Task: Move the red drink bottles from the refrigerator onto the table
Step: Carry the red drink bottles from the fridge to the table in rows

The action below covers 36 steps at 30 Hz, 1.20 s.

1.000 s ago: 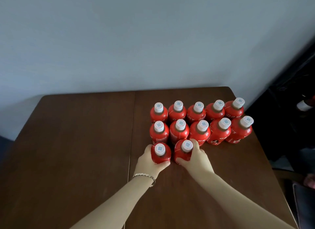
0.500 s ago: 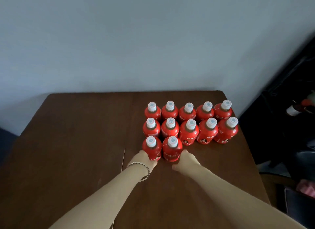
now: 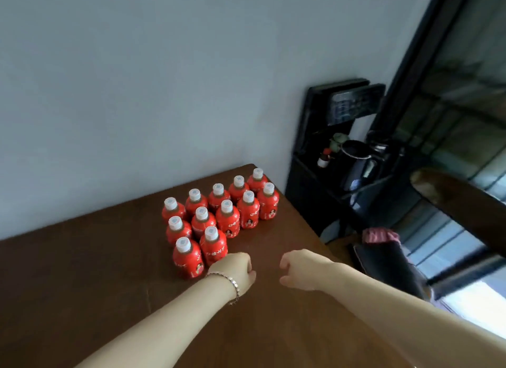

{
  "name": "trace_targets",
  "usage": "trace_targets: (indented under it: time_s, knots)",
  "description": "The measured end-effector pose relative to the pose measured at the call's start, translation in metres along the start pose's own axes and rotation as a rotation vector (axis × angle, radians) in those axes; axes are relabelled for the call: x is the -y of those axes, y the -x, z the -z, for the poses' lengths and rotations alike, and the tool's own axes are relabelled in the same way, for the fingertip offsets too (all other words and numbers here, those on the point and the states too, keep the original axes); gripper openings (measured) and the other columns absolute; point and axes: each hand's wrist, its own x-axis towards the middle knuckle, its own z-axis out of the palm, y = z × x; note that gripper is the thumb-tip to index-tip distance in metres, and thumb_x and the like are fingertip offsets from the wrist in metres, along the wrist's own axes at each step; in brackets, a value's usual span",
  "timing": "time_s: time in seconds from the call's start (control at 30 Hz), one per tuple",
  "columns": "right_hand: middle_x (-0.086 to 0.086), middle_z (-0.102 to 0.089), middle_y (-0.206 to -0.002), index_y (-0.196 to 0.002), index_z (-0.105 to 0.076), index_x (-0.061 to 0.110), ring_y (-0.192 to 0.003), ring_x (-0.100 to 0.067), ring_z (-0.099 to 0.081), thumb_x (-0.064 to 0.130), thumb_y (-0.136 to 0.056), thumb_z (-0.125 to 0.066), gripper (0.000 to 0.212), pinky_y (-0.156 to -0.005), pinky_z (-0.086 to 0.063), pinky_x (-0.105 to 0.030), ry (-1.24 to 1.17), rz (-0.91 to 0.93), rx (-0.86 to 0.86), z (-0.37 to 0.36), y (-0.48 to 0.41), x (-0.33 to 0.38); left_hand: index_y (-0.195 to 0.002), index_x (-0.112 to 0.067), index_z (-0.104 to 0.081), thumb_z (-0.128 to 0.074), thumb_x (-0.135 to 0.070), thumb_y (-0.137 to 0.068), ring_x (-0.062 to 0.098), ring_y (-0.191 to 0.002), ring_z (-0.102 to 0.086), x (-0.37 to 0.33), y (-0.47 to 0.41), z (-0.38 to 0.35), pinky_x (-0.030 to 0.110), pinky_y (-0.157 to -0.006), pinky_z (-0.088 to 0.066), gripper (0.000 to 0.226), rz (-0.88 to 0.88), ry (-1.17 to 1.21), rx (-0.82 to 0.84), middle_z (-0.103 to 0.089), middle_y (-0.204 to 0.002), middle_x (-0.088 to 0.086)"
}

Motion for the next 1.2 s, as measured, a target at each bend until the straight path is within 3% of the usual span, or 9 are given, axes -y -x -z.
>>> trace_targets:
  time_s: [0.27,0.43,0.53,0.6,0.7,0.8,0.97,1.07,1.2]
  knots:
    - [0.000,-0.065,-0.116,-0.120,-0.061,0.023,-0.103,-0.020,-0.061,0.032,-0.091,-0.049,0.032,-0.085,-0.051,-0.028,-0.221,-0.428,-0.296,-0.053,0.198,-0.120,-0.111,-0.020,-0.058,-0.043,-0.032,-0.095,0.022,-0.105,-0.060,-0.199,0.072,-0.045,0.032,-0.087,-0.047,0.025,-0.595,-0.278,0.116,-0.063,-0.116,0.000]
    - [-0.004,-0.075,-0.095,-0.109,-0.066,0.016,-0.093,-0.017,-0.068,0.026,-0.091,-0.053,0.025,-0.081,-0.048,-0.021,-0.506,-0.727,-0.447,-0.117,0.363,-0.205,-0.108,-0.016,-0.061,-0.046,-0.029,-0.093,0.026,-0.102,-0.061,-0.344,0.157,-0.115,0.033,-0.090,-0.050,0.024,-0.948,-0.349,0.187,-0.065,-0.113,0.005]
    - [-0.002,-0.074,-0.100,-0.108,-0.066,0.020,-0.095,-0.017,-0.067,0.030,-0.090,-0.055,0.024,-0.078,-0.048,-0.023,-0.592,-0.953,-0.534,-0.170,0.465,-0.245,-0.107,-0.016,-0.061,-0.046,-0.026,-0.090,0.028,-0.107,-0.059,-0.422,0.226,-0.168,0.031,-0.090,-0.048,0.026,-1.112,-0.393,0.249,-0.063,-0.117,0.008]
    - [-0.002,-0.072,-0.103,-0.108,-0.066,0.019,-0.097,-0.018,-0.065,0.030,-0.090,-0.054,0.025,-0.075,-0.047,-0.024,-0.608,-1.074,-0.571,-0.203,0.536,-0.265,-0.109,-0.013,-0.061,-0.045,-0.024,-0.090,0.028,-0.110,-0.058,-0.470,0.282,-0.204,0.030,-0.089,-0.046,0.027,-1.212,-0.439,0.268,-0.062,-0.119,0.009]
    - [-0.010,-0.069,-0.107,-0.104,-0.067,0.008,-0.102,-0.026,-0.063,0.026,-0.089,-0.052,0.028,-0.085,-0.052,-0.033,-0.569,-1.242,-0.561,-0.253,0.644,-0.293,-0.111,-0.009,-0.063,-0.047,-0.025,-0.091,0.030,-0.106,-0.060,-0.539,0.375,-0.257,0.033,-0.090,-0.049,0.030,-1.363,-0.454,0.294,-0.064,-0.116,0.012]
    - [-0.007,-0.066,-0.114,-0.105,-0.067,0.012,-0.107,-0.026,-0.060,0.027,-0.088,-0.053,0.026,-0.089,-0.051,-0.035,-0.548,-1.409,-0.565,-0.301,0.750,-0.315,-0.112,-0.009,-0.063,-0.046,-0.025,-0.093,0.026,-0.099,-0.061,-0.602,0.469,-0.304,0.031,-0.083,-0.048,0.030,-1.523,-0.438,0.335,-0.065,-0.114,0.012]
    - [-0.004,-0.064,-0.118,-0.109,-0.065,0.019,-0.109,-0.027,-0.059,0.027,-0.089,-0.050,0.026,-0.084,-0.047,-0.031,-0.543,-1.686,-0.592,-0.355,0.904,-0.342,-0.115,-0.003,-0.062,-0.043,-0.007,-0.096,0.031,-0.108,-0.060,-0.682,0.612,-0.369,0.035,-0.083,-0.050,0.027,-1.760,-0.583,0.360,-0.065,-0.116,0.013]
    - [-0.005,-0.064,-0.115,-0.108,-0.065,0.016,-0.106,-0.029,-0.060,0.024,-0.090,-0.048,0.026,-0.077,-0.043,-0.029,-0.530,-1.831,-0.617,-0.378,0.978,-0.362,-0.106,-0.009,-0.065,-0.044,-0.019,-0.093,0.028,-0.105,-0.061,-0.738,0.673,-0.404,0.035,-0.086,-0.050,0.026,-1.809,-0.523,0.334,-0.066,-0.112,0.008]
    - [-0.009,-0.066,-0.113,-0.107,-0.065,0.008,-0.102,-0.030,-0.063,0.016,-0.090,-0.047,0.026,-0.069,-0.037,-0.028,-0.550,-1.990,-0.693,-0.410,1.058,-0.396,-0.094,-0.012,-0.065,-0.042,-0.019,-0.088,0.028,-0.095,-0.064,-0.802,0.746,-0.448,0.031,-0.076,-0.050,0.025,-1.939,-0.471,0.340,-0.068,-0.103,0.006]
